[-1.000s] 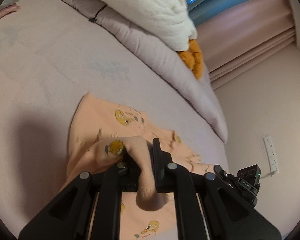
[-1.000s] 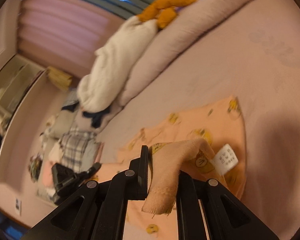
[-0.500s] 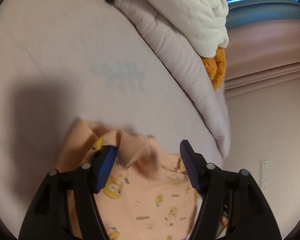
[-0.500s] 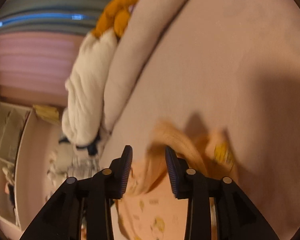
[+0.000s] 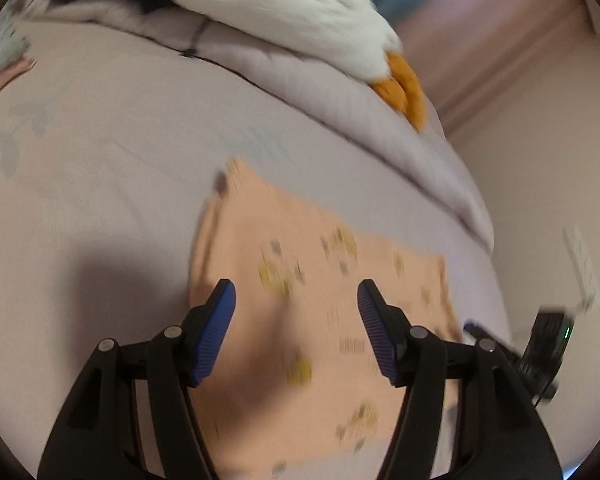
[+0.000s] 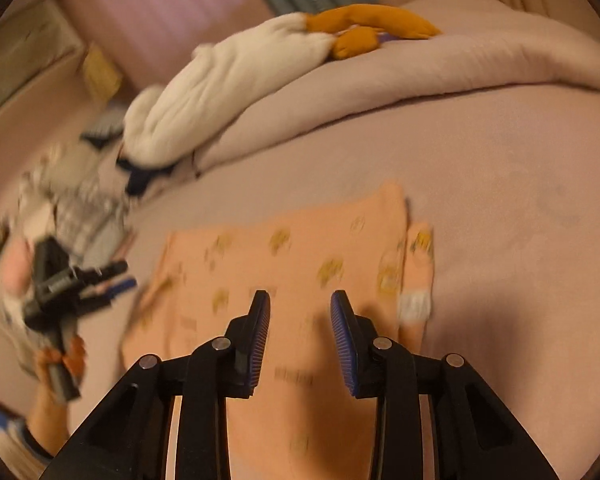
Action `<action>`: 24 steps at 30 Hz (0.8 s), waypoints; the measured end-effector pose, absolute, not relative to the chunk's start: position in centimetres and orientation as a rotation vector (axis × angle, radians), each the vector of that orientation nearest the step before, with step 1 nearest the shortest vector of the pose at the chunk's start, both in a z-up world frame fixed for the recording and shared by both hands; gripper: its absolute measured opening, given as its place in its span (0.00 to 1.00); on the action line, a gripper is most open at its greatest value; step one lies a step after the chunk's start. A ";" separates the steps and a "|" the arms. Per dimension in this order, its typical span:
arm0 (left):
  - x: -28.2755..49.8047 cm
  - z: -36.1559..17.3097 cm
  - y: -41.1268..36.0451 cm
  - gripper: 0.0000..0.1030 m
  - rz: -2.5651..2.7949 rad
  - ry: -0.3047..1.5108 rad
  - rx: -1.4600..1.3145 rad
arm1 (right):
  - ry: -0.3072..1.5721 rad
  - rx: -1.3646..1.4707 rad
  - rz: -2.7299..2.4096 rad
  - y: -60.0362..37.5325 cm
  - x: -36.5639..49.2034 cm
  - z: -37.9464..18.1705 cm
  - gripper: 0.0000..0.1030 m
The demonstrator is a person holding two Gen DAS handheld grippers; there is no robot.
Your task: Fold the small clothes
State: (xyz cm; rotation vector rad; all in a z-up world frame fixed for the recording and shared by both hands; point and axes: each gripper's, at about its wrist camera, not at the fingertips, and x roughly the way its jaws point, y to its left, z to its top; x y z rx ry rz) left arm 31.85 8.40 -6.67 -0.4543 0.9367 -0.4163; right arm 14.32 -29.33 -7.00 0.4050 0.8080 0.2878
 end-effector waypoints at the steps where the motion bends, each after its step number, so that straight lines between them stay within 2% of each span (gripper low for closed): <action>1: 31.1 -7.1 8.0 0.51 -0.425 0.945 -0.428 | 0.828 0.389 0.294 -28.9 13.9 -7.5 0.29; 3: 29.8 -8.2 7.4 0.46 -0.426 0.969 -0.375 | 0.865 0.350 0.284 -28.3 13.1 -8.5 0.26; 9: 26.8 -11.3 8.3 0.43 -0.434 1.004 -0.354 | 0.920 0.247 0.246 -27.5 10.8 -10.5 0.24; 14: 25.4 -11.0 9.6 0.42 -0.441 0.998 -0.380 | 0.958 0.242 0.250 -28.2 10.0 -9.7 0.21; 16: 24.7 -10.2 10.9 0.44 -0.425 0.976 -0.395 | 0.939 0.234 0.245 -28.4 9.5 -8.6 0.21; 18: 25.0 -9.7 12.0 0.53 -0.400 0.959 -0.406 | 0.898 0.231 0.276 -27.5 9.6 -7.8 0.22; 20: 25.5 -9.5 12.6 0.58 -0.379 0.958 -0.440 | 0.867 0.265 0.325 -27.0 10.5 -7.2 0.25; 24: 28.4 -10.4 12.4 0.58 -0.383 0.982 -0.518 | 0.851 0.330 0.367 -24.7 14.4 -7.0 0.25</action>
